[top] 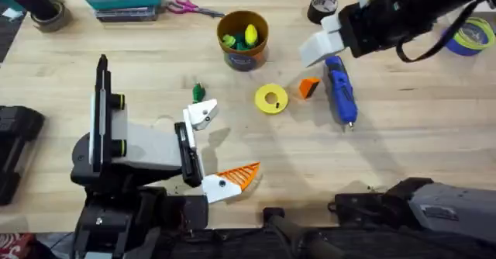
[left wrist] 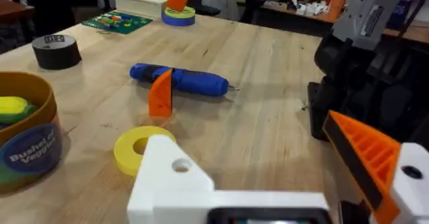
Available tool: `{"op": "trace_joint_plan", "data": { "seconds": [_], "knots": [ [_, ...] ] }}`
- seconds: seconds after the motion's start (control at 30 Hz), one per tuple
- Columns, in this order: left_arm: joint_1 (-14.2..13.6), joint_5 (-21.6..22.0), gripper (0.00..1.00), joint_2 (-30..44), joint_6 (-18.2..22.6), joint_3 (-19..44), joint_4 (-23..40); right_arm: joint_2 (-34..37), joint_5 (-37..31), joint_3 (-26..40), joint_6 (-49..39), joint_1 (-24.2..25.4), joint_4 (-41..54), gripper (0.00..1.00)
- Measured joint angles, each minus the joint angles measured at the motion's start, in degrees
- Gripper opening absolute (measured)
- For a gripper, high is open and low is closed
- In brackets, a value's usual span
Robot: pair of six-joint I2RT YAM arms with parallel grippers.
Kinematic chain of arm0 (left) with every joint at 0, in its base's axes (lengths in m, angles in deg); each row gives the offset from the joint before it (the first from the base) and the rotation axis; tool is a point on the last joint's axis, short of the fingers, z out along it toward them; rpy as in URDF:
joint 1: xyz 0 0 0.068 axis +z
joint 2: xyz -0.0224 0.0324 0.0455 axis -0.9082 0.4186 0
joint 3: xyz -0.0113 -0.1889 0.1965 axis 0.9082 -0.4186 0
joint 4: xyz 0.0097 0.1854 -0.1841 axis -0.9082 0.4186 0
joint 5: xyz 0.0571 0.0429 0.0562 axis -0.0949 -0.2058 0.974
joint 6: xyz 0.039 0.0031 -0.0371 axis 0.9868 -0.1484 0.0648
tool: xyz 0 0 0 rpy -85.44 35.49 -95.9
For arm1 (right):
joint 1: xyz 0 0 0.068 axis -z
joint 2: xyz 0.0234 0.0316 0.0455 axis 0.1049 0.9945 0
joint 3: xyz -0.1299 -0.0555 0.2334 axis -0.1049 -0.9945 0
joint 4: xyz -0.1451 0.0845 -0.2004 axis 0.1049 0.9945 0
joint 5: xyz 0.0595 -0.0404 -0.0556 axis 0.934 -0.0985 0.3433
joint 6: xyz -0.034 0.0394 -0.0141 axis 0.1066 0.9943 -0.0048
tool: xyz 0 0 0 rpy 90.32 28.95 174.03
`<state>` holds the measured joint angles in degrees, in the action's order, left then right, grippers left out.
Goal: Pick up the gripper from the table and insert it into the empty holder that is missing its gripper. Then pick up a screw, insert it into the mounting hole, and use the screwdriver to tighten it. Finally, clean up the table by picking up the vegetable and placing it into the bucket.
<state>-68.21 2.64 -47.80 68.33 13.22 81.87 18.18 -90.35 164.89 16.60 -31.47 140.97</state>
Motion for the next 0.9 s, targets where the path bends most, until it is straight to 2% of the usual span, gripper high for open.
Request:
{"op": "trace_joint_plan", "data": {
  "seconds": [0.43,0.9],
  "knots": [
    [0.0,0.0,0.985,0.0,0.0,0.0,0.0,0.2,0.0,-0.1,0.1,-0.3,3.4,0.995],
    [0.0,0.0,0.985,0.0,0.0,0.0,0.0,1.5,-0.2,-11.1,0.8,-0.1,-4.6,0.996]
  ]
}}
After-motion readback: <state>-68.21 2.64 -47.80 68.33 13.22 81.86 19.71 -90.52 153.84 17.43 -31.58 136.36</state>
